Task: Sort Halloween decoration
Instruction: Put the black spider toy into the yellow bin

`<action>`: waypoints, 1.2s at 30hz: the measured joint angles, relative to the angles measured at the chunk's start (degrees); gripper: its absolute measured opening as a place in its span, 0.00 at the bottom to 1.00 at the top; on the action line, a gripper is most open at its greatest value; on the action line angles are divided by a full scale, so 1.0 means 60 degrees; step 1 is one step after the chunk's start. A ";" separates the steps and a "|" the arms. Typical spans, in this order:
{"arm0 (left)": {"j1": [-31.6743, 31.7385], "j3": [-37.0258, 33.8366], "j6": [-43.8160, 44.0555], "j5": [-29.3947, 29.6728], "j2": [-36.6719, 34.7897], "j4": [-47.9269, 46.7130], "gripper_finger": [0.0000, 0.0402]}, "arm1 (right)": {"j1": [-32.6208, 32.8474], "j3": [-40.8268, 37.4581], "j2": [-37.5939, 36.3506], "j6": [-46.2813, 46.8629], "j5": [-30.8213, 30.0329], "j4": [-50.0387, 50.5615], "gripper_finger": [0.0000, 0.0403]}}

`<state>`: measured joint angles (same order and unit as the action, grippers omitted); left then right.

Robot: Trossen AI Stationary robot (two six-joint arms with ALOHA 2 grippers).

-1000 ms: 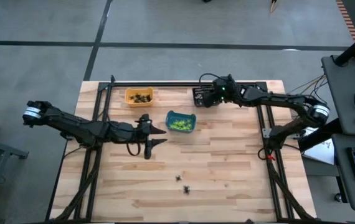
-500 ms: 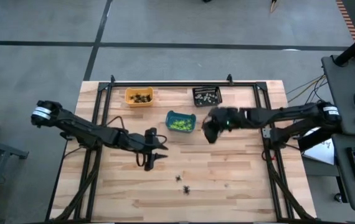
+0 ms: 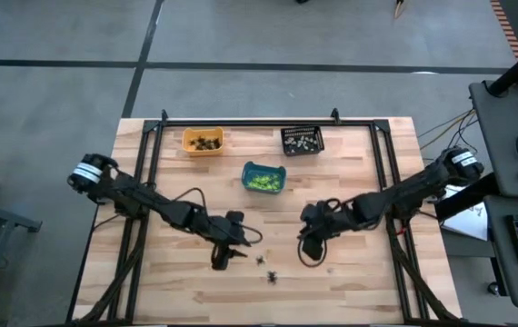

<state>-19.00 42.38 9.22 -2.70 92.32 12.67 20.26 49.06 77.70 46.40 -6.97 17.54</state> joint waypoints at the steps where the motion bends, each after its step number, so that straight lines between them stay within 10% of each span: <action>1: -0.0046 0.0105 -0.0173 0.0007 0.0183 -0.0007 0.35 | 0.0116 0.0000 0.0122 0.0138 -0.0005 0.0003 0.21; 20: -0.0404 0.1754 -0.1776 0.0860 0.1893 -0.0984 0.35 | 0.0895 0.0000 0.0643 0.0568 -0.0020 -0.0420 0.21; 36: -0.0723 0.1747 -0.2951 0.0886 0.2313 -0.0308 0.35 | 0.1333 0.0000 0.0712 -0.2235 -0.1529 -0.1085 0.21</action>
<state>-23.34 52.86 -8.48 2.62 106.20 10.82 28.26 49.06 81.97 32.99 -16.14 11.03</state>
